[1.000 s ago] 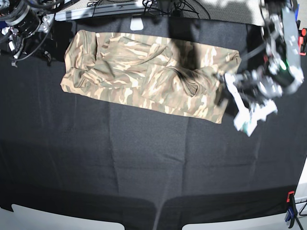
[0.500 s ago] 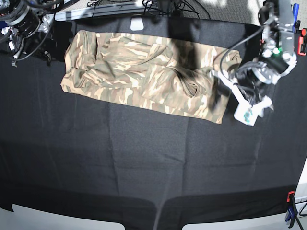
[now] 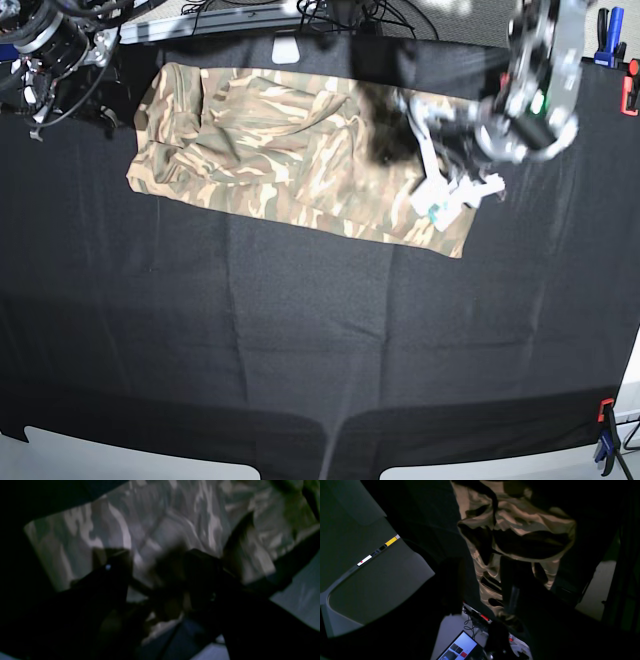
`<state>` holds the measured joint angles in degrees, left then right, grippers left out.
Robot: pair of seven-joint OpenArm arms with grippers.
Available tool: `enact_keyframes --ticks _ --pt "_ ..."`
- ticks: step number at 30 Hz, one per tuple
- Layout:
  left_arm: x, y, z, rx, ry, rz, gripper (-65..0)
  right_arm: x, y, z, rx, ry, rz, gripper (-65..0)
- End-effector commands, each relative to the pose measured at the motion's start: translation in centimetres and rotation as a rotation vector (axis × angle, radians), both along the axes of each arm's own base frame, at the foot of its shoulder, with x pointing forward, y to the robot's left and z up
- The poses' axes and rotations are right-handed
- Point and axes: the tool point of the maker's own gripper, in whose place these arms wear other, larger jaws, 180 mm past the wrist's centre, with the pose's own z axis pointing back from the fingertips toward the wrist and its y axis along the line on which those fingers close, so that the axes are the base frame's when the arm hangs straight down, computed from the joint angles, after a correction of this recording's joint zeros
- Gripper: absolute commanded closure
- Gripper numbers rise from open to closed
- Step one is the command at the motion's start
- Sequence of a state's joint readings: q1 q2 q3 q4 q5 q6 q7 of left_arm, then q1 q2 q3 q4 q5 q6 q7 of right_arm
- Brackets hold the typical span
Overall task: Layout the t-shirt on the table in an organized manner, then fold the t-shirt properly
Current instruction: 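Release the folded end and move the left gripper along the shirt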
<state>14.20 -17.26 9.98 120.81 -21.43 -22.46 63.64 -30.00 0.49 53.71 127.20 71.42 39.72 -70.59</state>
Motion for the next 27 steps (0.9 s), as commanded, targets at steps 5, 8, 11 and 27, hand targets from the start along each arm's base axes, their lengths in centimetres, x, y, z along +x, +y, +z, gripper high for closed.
enact_keyframes --ticks 5,8,11,27 --pt "-2.6 0.1 -0.6 -0.027 0.010 0.002 -33.5 0.3 -0.7 0.4 -0.051 -0.018 -0.020 -23.2" --pt "-3.8 -0.3 -0.9 -0.063 0.022 0.008 -33.5 0.6 -2.5 -0.3 -0.138 -0.006 -0.090 -31.4" --pt "-4.1 -0.4 -1.0 -0.070 0.027 0.010 -33.5 0.9 -3.7 -0.2 -0.196 -0.022 -0.140 -41.2" --pt "-4.0 -0.4 -0.9 -0.074 0.021 0.010 -33.5 7.0 -6.5 -1.9 0.001 -0.121 -0.259 -41.6"
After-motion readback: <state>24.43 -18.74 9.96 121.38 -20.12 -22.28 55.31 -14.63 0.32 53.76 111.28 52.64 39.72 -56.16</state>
